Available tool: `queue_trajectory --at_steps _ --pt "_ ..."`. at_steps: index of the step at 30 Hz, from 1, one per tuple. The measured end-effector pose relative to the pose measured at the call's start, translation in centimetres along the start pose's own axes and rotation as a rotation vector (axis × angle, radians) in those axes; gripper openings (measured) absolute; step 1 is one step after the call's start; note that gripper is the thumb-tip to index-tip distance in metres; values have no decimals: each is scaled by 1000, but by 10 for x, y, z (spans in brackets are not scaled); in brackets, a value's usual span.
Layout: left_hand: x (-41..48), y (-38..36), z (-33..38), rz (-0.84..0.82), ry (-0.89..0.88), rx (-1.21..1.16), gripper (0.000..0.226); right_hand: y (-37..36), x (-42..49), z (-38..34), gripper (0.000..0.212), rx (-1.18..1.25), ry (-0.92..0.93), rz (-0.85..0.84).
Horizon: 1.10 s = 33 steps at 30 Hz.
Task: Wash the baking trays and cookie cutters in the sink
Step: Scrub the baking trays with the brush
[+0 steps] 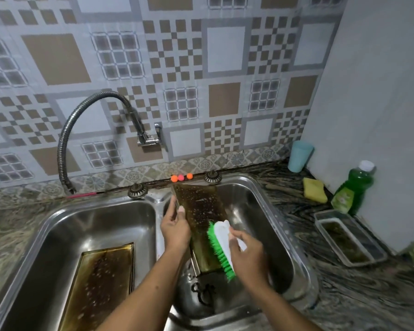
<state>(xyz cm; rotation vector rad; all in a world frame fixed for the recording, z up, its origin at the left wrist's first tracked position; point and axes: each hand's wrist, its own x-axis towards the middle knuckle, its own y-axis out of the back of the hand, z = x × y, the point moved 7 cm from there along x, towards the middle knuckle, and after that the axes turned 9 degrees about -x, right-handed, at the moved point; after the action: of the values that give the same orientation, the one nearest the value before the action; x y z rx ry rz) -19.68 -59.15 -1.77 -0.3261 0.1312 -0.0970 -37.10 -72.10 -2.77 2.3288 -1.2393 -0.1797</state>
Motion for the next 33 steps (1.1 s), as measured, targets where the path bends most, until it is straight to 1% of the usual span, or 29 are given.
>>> queue_trajectory --at_steps 2,3,5,7,10,12,14,16,18,19,20,23,24,25,28,31,33 --pt "-12 -7 -2 33 -9 29 44 26 18 29 15 -51 -77 56" --pt "-15 -14 -4 36 -10 29 43 30 20 29 15 -30 -45 48" --pt "-18 -29 -13 49 -10 16 42 26 15 12 17 16 55 -46" --pt "-23 -36 -21 78 12 16 43 24 12 18 17 21 87 -117" --pt "-31 -29 -29 111 51 7 45 51 47 66 17 -159 -78 -117" --pt "-33 -27 -33 126 63 10 45 67 71 75 19 -191 -104 -140" --pt "-36 -34 -35 122 68 19 47 70 87 56 23 -181 -34 -175" --pt "-39 -44 -33 109 51 36 50 61 93 31 27 -199 54 -277" --pt "-37 -49 -35 120 30 86 50 49 88 8 24 -228 129 -413" --pt "-37 -52 -34 135 23 108 50 43 82 -1 19 -241 168 -466" --pt "-37 -55 -32 156 17 128 50 38 76 -7 20 -258 206 -507" --pt "-42 -61 -16 233 45 179 49 25 54 -17 54 -330 271 -604" --pt "-40 -61 -13 248 56 180 48 23 49 -19 63 -378 299 -602" --pt "-38 -61 -10 251 63 174 48 21 45 -21 66 -433 332 -583" --pt "-31 -62 -2 232 48 222 48 20 33 -35 61 -559 411 -500" --pt "-26 -61 8 174 10 215 51 12 23 -53 62 -710 526 -317" --pt "-16 -59 11 95 8 181 55 5 19 -60 61 -748 571 -211"
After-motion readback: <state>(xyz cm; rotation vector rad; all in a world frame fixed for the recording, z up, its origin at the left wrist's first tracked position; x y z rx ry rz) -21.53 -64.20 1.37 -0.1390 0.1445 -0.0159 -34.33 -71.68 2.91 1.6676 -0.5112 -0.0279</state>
